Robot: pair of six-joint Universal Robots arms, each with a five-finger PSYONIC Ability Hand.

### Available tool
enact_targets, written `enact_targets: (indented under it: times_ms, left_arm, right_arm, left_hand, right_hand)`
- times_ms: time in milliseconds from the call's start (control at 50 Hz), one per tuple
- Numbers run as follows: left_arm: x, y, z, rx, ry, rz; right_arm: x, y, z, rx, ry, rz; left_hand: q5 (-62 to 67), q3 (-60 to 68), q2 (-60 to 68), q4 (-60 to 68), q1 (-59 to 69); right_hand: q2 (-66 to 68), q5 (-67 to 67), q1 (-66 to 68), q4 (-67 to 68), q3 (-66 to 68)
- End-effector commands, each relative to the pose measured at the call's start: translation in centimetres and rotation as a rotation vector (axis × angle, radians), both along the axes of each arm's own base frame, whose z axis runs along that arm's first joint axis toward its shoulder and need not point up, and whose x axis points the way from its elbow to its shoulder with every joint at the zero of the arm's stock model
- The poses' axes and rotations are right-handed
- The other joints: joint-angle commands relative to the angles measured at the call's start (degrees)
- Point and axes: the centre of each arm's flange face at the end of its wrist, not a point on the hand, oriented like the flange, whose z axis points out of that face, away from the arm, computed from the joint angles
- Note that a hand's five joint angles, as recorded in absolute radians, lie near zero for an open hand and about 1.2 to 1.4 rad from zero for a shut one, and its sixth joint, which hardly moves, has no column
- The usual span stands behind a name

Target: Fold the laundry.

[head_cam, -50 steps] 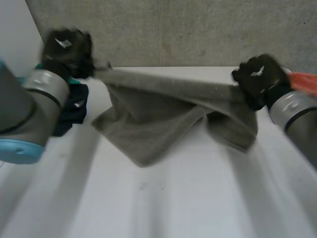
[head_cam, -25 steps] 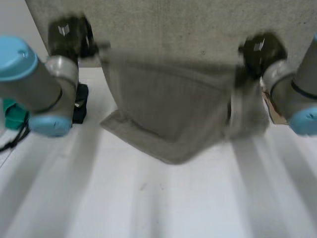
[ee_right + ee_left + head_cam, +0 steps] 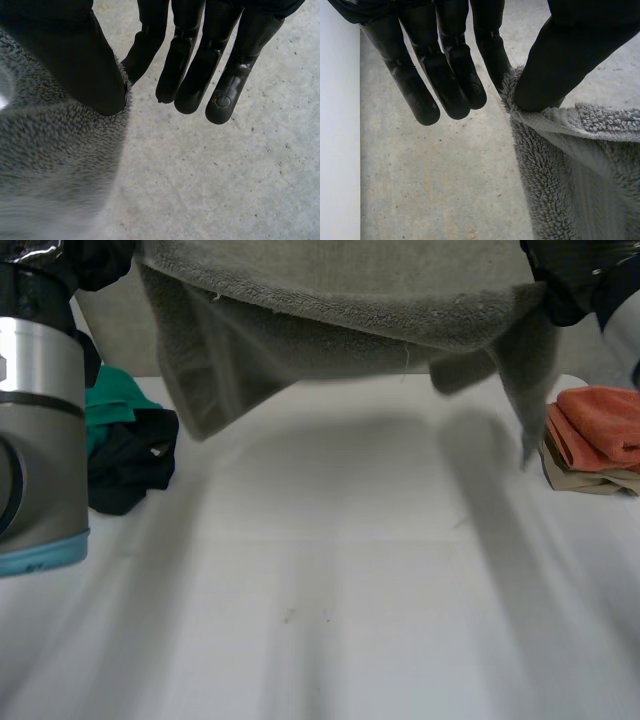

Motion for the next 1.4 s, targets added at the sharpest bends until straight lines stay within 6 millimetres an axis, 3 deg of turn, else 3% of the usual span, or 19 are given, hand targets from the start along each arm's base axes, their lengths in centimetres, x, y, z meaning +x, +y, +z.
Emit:
enact_targets:
  times_ms: [20,40,100,140,200,220,300,340,360,420,500,580,760,840,1140,1200,1280,1400]
  left_arm:
    - [0.3,0.9,-1.8,0.08,-0.033,-0.005]
    - [0.2,0.9,-2.3,0.097,-0.041,-0.006]
    - [-0.2,0.6,-4.6,0.168,-0.072,-0.014]
    - [-0.9,-0.5,-7.7,0.253,-0.108,-0.019]
    - [-1.8,-1.1,-10.6,0.334,-0.149,-0.032]
    - [-2.3,-1.3,-12.2,0.378,-0.173,-0.042]
    - [-2.9,-2.3,-15.1,0.455,-0.214,-0.041]
    - [-2.9,-2.8,-15.7,0.467,-0.22,-0.035]
    - [-3.0,-3.0,-15.8,0.472,-0.222,-0.034]
    - [-3.0,-3.5,-15.6,0.467,-0.218,-0.029]
    - [-2.6,-4.1,-15.3,0.459,-0.209,-0.011]
    - [-2.1,-4.4,-15.2,0.46,-0.206,0.001]
    - [-1.9,-4.3,-15.3,0.467,-0.207,0.003]
    - [-2.0,-4.2,-15.4,0.469,-0.209,0.002]
    - [-1.9,-4.1,-15.4,0.469,-0.209,0.002]
    - [-1.9,-4.1,-15.4,0.469,-0.209,0.002]
    - [-1.9,-4.1,-15.3,0.47,-0.211,0.002]
    - [-1.1,-3.8,-13.7,0.468,-0.203,0.018]
  right_arm:
    - [-1.1,0.1,-0.4,0.076,0.03,0.013]
    - [-1.1,-0.3,-0.9,0.095,0.035,0.013]
    - [-1.2,-2.6,-5.1,0.212,0.069,0.002]
    - [-0.8,-3.7,-8.0,0.282,0.094,0.003]
    - [-0.5,-4.4,-10.5,0.331,0.131,0.001]
    - [-0.2,-4.7,-12.2,0.359,0.162,0.004]
    - [0.3,-5.5,-16.8,0.426,0.25,0.022]
    - [0.4,-5.8,-17.6,0.424,0.268,0.021]
    - [0.4,-6.1,-17.8,0.411,0.267,0.011]
    - [0.2,-6.3,-17.6,0.393,0.244,-0.021]
    - [-0.4,-5.3,-17.6,0.445,0.172,-0.082]
    - [-1.2,-2.8,-16.8,0.508,0.077,-0.117]
    - [-2.8,3.0,-20.0,0.781,-0.147,-0.163]
    - [-2.8,3.7,-21.1,0.825,-0.182,-0.167]
    - [-2.1,0.6,-23.4,0.841,-0.338,-0.191]
    - [-1.9,0.0,-24.4,0.848,-0.334,-0.21]
    - [-1.4,-0.6,-23.5,0.801,-0.335,-0.218]
    - [-1.4,-2.1,-20.1,0.704,-0.33,-0.203]
  left_hand:
    - [14.46,11.53,11.22,11.14,14.31]
    - [14.46,11.53,11.22,11.14,14.31]
    - [14.46,11.53,11.22,11.14,14.31]
    - [14.46,11.53,11.22,11.14,14.31]
    - [14.46,11.53,11.22,11.14,14.31]
    - [14.46,11.53,11.22,11.14,14.31]
    - [14.46,11.53,11.22,11.14,14.31]
    - [14.46,11.53,11.22,11.14,14.31]
    - [14.46,11.53,11.22,11.14,14.31]
    - [14.46,11.53,11.22,11.14,14.31]
    - [14.46,11.53,11.22,11.14,14.31]
    - [14.46,11.53,11.22,11.14,14.31]
    - [14.46,11.53,11.22,11.14,14.31]
    - [14.46,11.53,11.22,11.14,14.31]
    - [14.46,11.53,11.22,11.14,14.31]
    - [14.46,11.53,11.22,11.14,14.31]
    - [14.46,11.53,11.22,11.14,14.31]
    - [14.46,11.53,11.22,11.14,14.31]
  right_hand:
    - [12.45,13.73,20.03,11.81,12.15]
    - [12.45,13.73,20.03,11.81,12.15]
    - [12.45,13.73,20.03,11.81,12.15]
    - [12.45,13.73,20.03,11.81,12.15]
    - [12.45,13.73,20.03,11.81,12.15]
    - [12.45,13.73,20.03,11.81,12.15]
    - [12.45,13.73,20.03,11.81,12.15]
    - [-10.9,-9.62,-3.31,-11.53,-11.19]
    - [-35.86,-34.58,-28.27,-36.49,-36.15]
    - [-57.55,-56.27,-49.97,-58.19,-57.85]
    - [-57.55,-56.27,-49.97,-58.19,-57.85]
    - [-57.55,-56.27,-49.97,-58.19,-57.85]
    - [-48.05,-46.77,-40.47,-48.69,-48.35]
    - [-47.72,-46.44,-40.14,-48.35,-48.01]
    - [-37.3,-36.02,-29.71,-37.93,-37.59]
    - [-19.38,-18.1,-11.8,-20.02,-19.67]
    - [12.34,13.62,19.92,11.7,12.05]
    - [12.45,13.73,20.03,11.81,12.15]
